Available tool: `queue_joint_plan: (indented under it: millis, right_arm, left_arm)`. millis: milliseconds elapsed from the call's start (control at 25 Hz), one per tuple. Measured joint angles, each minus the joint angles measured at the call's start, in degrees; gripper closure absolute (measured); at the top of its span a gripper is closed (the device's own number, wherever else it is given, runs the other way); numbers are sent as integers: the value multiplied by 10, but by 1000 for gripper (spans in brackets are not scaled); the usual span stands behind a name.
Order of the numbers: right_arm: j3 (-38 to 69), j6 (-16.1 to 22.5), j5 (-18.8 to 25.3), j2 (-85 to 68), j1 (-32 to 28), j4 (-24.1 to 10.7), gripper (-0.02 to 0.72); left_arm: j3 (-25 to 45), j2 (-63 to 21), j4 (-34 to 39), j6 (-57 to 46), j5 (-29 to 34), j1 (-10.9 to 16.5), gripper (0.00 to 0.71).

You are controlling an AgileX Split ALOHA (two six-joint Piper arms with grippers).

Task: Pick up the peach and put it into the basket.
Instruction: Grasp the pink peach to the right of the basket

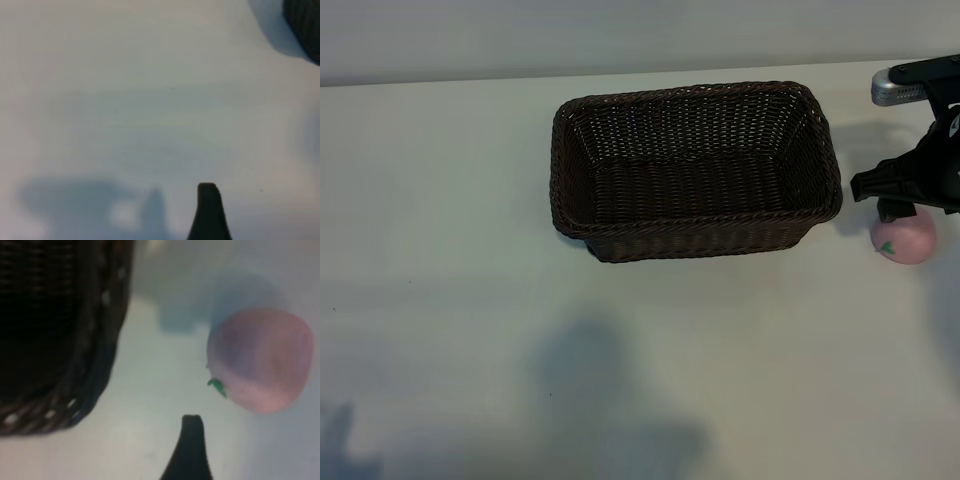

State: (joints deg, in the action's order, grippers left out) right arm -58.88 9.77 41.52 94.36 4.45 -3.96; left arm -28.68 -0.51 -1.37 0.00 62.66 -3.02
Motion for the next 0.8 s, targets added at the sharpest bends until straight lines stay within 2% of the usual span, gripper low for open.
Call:
queue_joint_plan:
  millis: [600,800]
  right_arm:
    - [0,69,-88,77,-14,-7,108]
    - [0,77,-92,95,-31,-15,108]
  left_arm:
    - [0,0,0,0,0,5,178]
    - [0,0,0,0,0,5,178]
